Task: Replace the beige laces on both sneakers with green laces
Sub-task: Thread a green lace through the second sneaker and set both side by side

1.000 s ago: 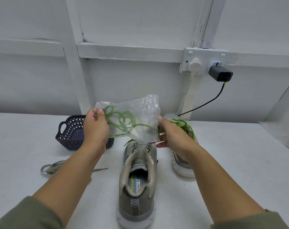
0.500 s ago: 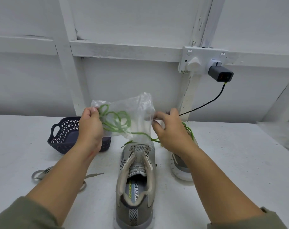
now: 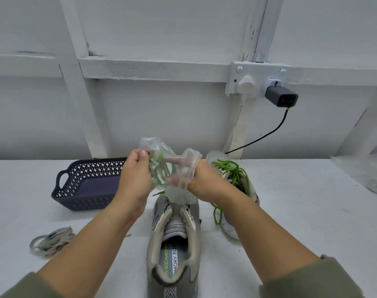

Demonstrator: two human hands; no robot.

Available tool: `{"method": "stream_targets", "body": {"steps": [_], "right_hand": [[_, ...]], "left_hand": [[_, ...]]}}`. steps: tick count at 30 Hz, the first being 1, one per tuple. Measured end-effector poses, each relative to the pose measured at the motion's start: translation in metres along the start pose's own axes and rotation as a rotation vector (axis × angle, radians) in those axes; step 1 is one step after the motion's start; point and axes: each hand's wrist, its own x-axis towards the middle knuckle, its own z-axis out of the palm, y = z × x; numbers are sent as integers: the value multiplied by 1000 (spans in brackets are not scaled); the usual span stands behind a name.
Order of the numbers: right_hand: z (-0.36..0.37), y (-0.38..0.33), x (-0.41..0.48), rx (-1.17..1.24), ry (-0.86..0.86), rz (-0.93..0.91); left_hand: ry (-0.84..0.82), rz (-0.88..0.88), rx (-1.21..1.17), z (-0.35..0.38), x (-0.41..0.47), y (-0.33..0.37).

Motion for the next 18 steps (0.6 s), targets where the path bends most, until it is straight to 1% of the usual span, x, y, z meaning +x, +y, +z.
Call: {"method": "stream_targets", "body": {"steps": [2, 4, 6, 8, 9, 10, 12, 13, 14, 16, 18], "right_hand": [[7, -2, 6, 82, -7, -20], [17, 1, 9, 68, -20, -17], [18, 4, 14, -120, 23, 32], [14, 4, 14, -336, 69, 56], [12, 2, 12, -384, 75, 57], [9, -2, 10, -383, 66, 58], [2, -11, 4, -296, 71, 85], [-1, -11, 2, -266, 108, 117], [-6, -11, 1, -300, 174, 159], [-19, -5, 3, -539, 299, 292], [-32, -3, 4, -785, 339, 449]], "left_hand": [[-55, -10, -3, 3, -1, 2], [-75, -8, -14, 4, -3, 3], [-95, -41, -32, 5, -6, 3], [-86, -39, 5, 5, -5, 4], [-60, -28, 23, 3, -3, 6], [-27, -13, 40, -1, 1, 9], [56, 30, 82, -11, 12, 17], [109, 55, 100, -18, 21, 19], [166, 76, 116, -26, 30, 21], [271, 108, 163, -46, 49, 24], [348, 115, 237, -68, 65, 25]]}}
